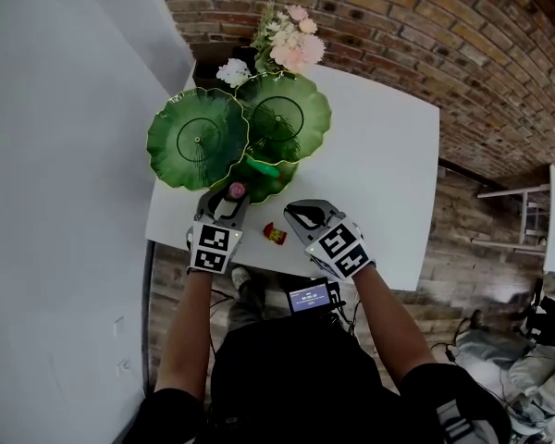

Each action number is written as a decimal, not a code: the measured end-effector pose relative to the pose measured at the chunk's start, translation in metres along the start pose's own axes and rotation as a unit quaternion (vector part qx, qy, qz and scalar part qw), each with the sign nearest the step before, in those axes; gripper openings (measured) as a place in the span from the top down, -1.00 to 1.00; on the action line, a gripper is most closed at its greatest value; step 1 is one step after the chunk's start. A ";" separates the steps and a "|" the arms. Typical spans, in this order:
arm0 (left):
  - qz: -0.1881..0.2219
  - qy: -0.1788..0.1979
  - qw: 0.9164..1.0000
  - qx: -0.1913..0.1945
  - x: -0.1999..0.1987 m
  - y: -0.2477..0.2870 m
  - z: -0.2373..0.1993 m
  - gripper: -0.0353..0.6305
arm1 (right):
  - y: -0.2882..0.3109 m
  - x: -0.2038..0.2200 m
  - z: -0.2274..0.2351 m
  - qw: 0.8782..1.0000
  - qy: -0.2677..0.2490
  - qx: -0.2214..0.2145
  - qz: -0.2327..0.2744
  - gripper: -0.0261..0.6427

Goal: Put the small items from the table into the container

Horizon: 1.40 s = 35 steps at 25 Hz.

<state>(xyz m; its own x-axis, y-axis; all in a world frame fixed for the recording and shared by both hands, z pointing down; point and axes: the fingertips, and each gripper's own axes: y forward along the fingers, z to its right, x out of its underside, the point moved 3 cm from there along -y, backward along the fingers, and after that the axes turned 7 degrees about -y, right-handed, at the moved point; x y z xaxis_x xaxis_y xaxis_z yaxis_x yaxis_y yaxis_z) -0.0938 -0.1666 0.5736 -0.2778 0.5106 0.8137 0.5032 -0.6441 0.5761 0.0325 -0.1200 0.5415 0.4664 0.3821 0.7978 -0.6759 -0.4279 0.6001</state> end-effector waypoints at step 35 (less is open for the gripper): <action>-0.019 -0.027 0.999 0.001 0.018 -0.013 0.003 0.37 | -0.008 0.005 -0.007 1.000 0.003 0.010 0.003 0.84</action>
<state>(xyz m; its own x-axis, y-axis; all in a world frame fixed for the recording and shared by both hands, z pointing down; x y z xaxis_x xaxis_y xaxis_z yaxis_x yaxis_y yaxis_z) -0.1027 -0.1475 0.5801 -0.2527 0.5642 0.7860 0.4951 -0.6225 0.6061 0.0364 -0.1089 0.5407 0.4591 0.3833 0.8014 -0.6679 -0.4459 0.5959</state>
